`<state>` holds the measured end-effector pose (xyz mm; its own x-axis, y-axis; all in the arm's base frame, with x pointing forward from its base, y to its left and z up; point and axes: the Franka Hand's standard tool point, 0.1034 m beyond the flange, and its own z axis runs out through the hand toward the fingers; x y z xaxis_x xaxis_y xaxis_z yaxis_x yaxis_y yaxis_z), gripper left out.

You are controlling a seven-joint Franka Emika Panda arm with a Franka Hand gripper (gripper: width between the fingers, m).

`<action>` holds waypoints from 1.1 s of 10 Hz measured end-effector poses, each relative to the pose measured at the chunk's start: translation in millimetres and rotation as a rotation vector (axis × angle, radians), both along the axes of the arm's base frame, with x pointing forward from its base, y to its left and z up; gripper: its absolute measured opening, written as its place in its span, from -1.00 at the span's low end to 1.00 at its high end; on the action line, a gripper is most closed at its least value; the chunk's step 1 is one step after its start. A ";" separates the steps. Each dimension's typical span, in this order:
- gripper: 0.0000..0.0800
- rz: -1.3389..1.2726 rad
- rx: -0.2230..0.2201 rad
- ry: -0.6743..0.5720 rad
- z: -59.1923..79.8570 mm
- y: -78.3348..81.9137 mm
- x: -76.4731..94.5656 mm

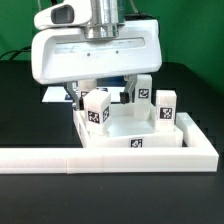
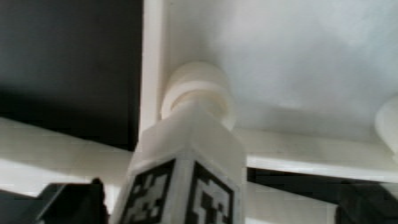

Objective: Assemble square table

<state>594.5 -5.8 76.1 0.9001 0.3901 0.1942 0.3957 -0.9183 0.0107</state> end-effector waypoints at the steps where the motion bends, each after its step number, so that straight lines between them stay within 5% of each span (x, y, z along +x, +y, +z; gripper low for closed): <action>1: 0.62 0.060 -0.013 0.000 0.7 -3.8 0.6; 7: 0.62 0.099 -0.018 0.023 1.5 -3.6 1.9; 11: 0.62 0.124 0.001 0.068 6.2 2.4 27.5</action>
Offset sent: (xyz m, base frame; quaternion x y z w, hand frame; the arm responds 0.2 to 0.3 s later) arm 0.0000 0.0000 0.0000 0.0000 0.0000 0.0000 1.0000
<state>621.9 -3.4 82.3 0.8560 0.4989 0.1353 0.5059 -0.8623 -0.0211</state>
